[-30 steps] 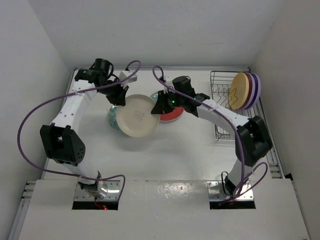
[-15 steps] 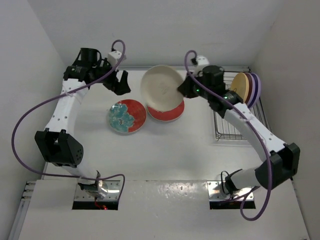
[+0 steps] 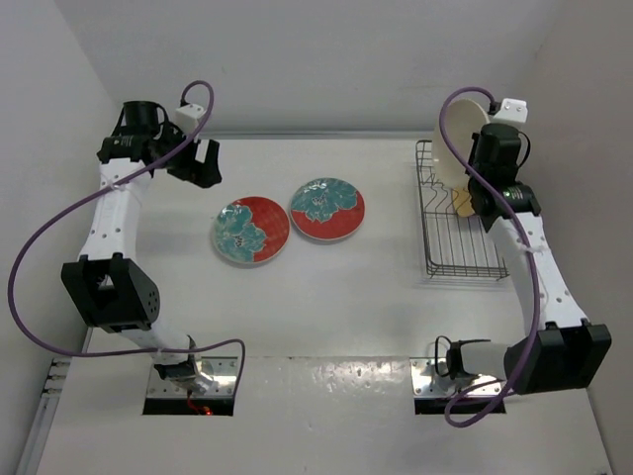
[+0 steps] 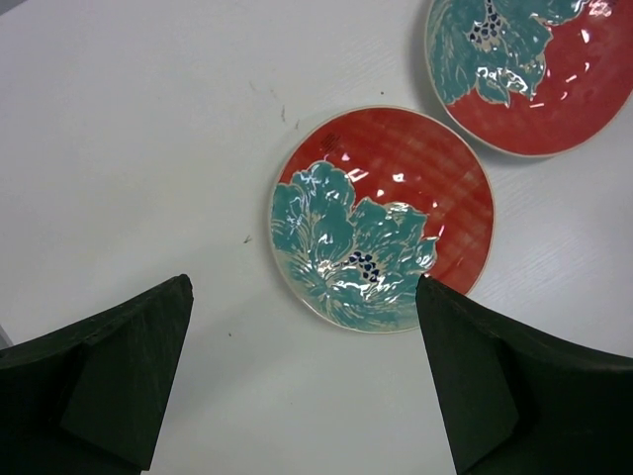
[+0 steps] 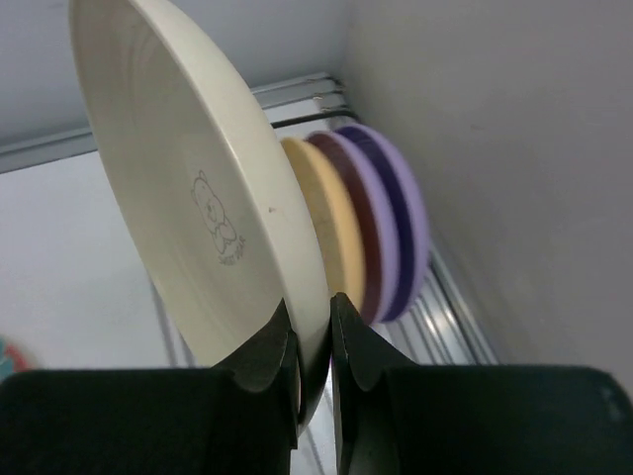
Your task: Load the plates into the dish rack
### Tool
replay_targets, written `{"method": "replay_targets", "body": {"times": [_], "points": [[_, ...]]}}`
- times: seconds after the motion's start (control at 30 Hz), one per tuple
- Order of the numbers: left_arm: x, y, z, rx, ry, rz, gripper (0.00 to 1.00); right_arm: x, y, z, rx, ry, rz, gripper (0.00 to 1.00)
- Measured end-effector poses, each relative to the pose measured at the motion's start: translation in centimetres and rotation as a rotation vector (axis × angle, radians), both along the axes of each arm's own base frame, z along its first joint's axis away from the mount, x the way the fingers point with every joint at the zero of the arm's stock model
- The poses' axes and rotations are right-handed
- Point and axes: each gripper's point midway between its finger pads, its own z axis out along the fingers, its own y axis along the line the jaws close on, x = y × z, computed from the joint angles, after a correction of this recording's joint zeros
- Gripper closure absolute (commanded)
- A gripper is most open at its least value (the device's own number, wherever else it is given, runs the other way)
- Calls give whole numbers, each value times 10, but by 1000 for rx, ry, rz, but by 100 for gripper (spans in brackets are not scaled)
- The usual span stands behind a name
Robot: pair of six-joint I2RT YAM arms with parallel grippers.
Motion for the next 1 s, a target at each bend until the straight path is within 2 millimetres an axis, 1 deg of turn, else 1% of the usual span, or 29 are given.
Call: {"method": "replay_targets", "body": {"times": [0.13,0.2,0.3,0.37,0.43,0.53,0.67,0.83,1.0], "points": [[-1,2,-6,8,13,8,0,1,-27,-10,-93,28,-145,100],[-3,3,-12,10,32,12,0,-1,-37,-26,-133,53,-199,100],[-7,4,-20,15,54,16,0,-9,-44,-58,-171,122,-229,100],[-8,4,-22,18,61,16,0,-9,-45,-73,-187,155,-226,100],[-9,4,-24,20,67,17,0,-4,-44,-83,-201,173,-210,100],[-9,5,-24,24,67,17,0,6,-45,-90,-230,186,-197,100],[-9,6,-25,32,68,18,0,16,-44,-90,-259,178,-181,100],[-11,7,-31,37,84,20,0,19,-49,-76,-308,154,-190,100],[-12,8,-32,43,84,19,0,21,-52,-64,-348,126,-199,100]]}}
